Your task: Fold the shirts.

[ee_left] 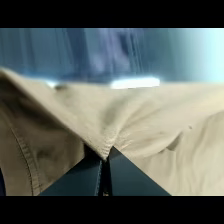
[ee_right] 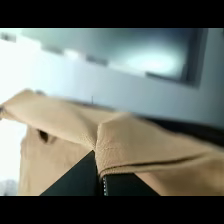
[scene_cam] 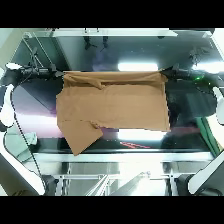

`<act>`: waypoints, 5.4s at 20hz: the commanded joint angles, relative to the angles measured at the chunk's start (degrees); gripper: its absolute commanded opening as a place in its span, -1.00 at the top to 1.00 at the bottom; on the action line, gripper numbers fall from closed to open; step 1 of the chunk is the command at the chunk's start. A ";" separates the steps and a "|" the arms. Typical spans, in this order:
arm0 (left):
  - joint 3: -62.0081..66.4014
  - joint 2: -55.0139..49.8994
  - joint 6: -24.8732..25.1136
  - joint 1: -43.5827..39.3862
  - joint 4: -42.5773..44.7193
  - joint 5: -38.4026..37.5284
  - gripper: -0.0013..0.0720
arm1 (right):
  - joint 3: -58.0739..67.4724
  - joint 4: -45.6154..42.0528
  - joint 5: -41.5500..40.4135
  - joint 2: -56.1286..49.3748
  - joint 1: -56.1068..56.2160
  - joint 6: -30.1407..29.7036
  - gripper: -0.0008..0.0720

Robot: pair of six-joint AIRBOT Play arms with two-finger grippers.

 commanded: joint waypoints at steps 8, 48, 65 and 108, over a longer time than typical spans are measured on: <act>0.17 -0.33 -5.51 -0.26 12.83 -8.04 0.94 | 0.02 -13.51 7.96 -0.76 -0.81 1.84 0.90; -43.69 40.11 -15.32 7.54 25.66 -18.03 0.25 | -53.42 -3.89 4.39 41.13 -13.97 -6.91 -0.93; -74.44 46.05 -14.84 -0.02 24.76 6.10 0.18 | -69.44 -1.42 -0.07 48.68 -14.12 -11.21 -0.93; -23.26 26.27 -7.91 -3.72 3.21 4.26 0.91 | -21.09 -9.14 2.36 20.79 -1.16 5.40 0.90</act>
